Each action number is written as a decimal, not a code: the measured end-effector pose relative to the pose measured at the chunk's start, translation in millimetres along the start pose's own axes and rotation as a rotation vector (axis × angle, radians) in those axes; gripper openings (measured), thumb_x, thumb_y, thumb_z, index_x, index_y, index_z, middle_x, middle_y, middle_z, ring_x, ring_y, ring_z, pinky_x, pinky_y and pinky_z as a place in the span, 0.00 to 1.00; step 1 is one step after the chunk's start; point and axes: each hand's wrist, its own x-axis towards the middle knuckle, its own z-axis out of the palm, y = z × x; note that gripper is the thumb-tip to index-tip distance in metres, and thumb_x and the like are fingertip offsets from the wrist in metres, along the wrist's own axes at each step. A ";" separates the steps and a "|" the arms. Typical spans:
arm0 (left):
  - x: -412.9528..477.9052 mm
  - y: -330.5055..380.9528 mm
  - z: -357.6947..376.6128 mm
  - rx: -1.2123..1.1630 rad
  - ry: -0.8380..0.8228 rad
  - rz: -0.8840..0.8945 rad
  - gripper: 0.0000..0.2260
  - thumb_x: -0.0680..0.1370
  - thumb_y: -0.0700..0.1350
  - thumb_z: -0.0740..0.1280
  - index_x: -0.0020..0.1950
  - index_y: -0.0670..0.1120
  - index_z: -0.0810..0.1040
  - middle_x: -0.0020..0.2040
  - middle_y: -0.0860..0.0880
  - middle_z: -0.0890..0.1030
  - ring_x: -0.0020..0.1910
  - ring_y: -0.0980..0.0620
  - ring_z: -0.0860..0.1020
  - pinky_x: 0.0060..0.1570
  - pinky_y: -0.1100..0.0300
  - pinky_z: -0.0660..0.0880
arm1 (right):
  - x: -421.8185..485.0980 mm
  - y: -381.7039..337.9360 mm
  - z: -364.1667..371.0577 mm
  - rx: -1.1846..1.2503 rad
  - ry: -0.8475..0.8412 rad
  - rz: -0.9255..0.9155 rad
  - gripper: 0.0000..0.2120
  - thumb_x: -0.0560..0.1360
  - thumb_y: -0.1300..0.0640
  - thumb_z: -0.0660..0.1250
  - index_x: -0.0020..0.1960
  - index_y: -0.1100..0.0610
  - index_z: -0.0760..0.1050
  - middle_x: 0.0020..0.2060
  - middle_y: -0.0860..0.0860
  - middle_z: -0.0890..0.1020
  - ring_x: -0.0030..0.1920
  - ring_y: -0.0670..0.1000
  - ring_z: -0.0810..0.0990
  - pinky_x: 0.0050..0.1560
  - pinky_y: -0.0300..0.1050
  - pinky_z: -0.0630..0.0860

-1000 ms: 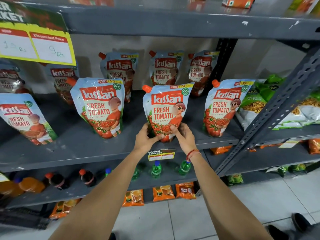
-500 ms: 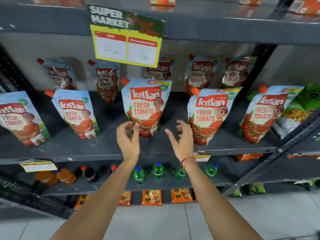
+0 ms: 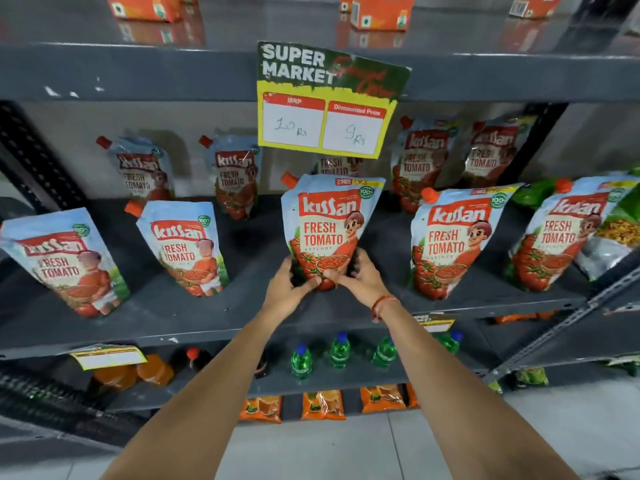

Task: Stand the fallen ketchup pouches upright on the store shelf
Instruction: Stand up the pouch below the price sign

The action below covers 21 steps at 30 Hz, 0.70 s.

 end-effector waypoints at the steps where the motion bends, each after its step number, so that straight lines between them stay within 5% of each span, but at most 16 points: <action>1: -2.6 -0.8 1.6 0.007 -0.002 0.002 0.29 0.72 0.49 0.72 0.70 0.47 0.65 0.65 0.48 0.76 0.56 0.56 0.72 0.56 0.62 0.67 | -3.8 1.0 -3.0 -0.004 -0.001 -0.001 0.35 0.66 0.51 0.77 0.66 0.53 0.63 0.58 0.47 0.75 0.61 0.49 0.75 0.62 0.45 0.73; 6: -19.4 -1.8 17.9 0.021 0.018 0.030 0.29 0.70 0.50 0.73 0.69 0.46 0.67 0.63 0.47 0.78 0.58 0.53 0.75 0.56 0.62 0.69 | -26.8 7.0 -16.4 0.000 0.032 -0.014 0.33 0.67 0.51 0.76 0.66 0.52 0.63 0.56 0.45 0.75 0.53 0.40 0.74 0.46 0.28 0.74; 12: -29.9 -1.1 24.0 0.066 -0.001 0.055 0.31 0.70 0.51 0.73 0.69 0.45 0.67 0.65 0.46 0.77 0.62 0.46 0.75 0.59 0.59 0.69 | -41.9 17.0 -20.6 0.019 0.070 -0.009 0.34 0.66 0.52 0.77 0.67 0.52 0.64 0.56 0.45 0.75 0.58 0.46 0.75 0.62 0.44 0.72; 21: -35.8 3.9 25.5 0.060 0.006 0.068 0.28 0.71 0.49 0.73 0.68 0.43 0.69 0.63 0.45 0.79 0.62 0.48 0.76 0.59 0.63 0.69 | -50.1 17.2 -13.2 0.023 0.122 -0.018 0.35 0.66 0.49 0.76 0.68 0.52 0.64 0.56 0.43 0.75 0.58 0.45 0.74 0.59 0.39 0.70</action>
